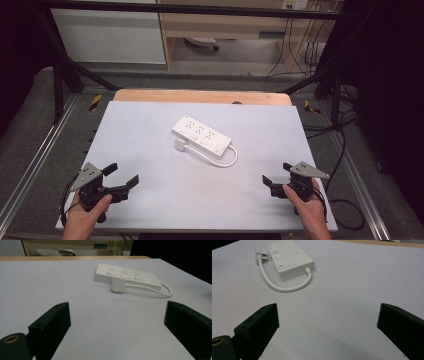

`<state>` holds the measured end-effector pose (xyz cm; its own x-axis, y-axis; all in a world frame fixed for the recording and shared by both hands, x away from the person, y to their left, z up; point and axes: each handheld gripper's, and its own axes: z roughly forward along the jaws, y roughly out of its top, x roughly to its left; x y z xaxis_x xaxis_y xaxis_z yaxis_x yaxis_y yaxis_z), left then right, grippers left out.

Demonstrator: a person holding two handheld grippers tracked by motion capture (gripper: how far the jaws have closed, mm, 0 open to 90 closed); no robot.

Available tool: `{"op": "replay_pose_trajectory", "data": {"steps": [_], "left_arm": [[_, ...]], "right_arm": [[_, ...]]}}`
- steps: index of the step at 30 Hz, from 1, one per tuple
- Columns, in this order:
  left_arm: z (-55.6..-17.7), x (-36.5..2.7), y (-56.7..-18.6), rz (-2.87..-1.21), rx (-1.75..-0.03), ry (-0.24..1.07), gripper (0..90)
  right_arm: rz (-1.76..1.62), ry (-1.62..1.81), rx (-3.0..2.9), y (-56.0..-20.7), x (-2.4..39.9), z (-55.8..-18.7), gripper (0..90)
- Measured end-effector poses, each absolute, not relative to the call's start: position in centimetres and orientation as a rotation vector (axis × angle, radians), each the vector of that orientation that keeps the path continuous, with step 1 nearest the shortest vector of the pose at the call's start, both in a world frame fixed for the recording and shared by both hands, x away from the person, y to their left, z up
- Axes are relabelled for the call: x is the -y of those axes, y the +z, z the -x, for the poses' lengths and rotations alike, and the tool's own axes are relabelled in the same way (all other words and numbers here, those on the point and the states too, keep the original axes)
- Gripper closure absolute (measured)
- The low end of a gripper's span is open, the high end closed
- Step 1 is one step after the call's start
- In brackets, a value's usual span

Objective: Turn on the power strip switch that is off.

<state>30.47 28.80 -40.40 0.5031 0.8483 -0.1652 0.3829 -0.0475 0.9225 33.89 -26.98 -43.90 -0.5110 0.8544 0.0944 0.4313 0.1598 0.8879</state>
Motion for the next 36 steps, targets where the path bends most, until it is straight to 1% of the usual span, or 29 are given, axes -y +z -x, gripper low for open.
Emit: {"op": "replay_pose_trajectory", "data": {"steps": [11, 23, 36], "left_arm": [[-30.4, -28.5, -39.4, -1.614, -1.040, 0.530, 7.0], [-31.2, -27.3, -37.8, -1.651, -1.000, 0.524, 6.4], [-32.1, -27.3, -36.6, -1.641, -0.995, 0.530, 6.4]], "right_arm": [[-1.214, 1.298, -2.011, -43.8, 26.8, -33.7, 3.8], [-1.194, 1.300, -2.027, -43.8, 26.4, -33.6, 3.5], [-1.190, 1.300, -2.027, -43.6, 26.3, -33.5, 3.3]]}}
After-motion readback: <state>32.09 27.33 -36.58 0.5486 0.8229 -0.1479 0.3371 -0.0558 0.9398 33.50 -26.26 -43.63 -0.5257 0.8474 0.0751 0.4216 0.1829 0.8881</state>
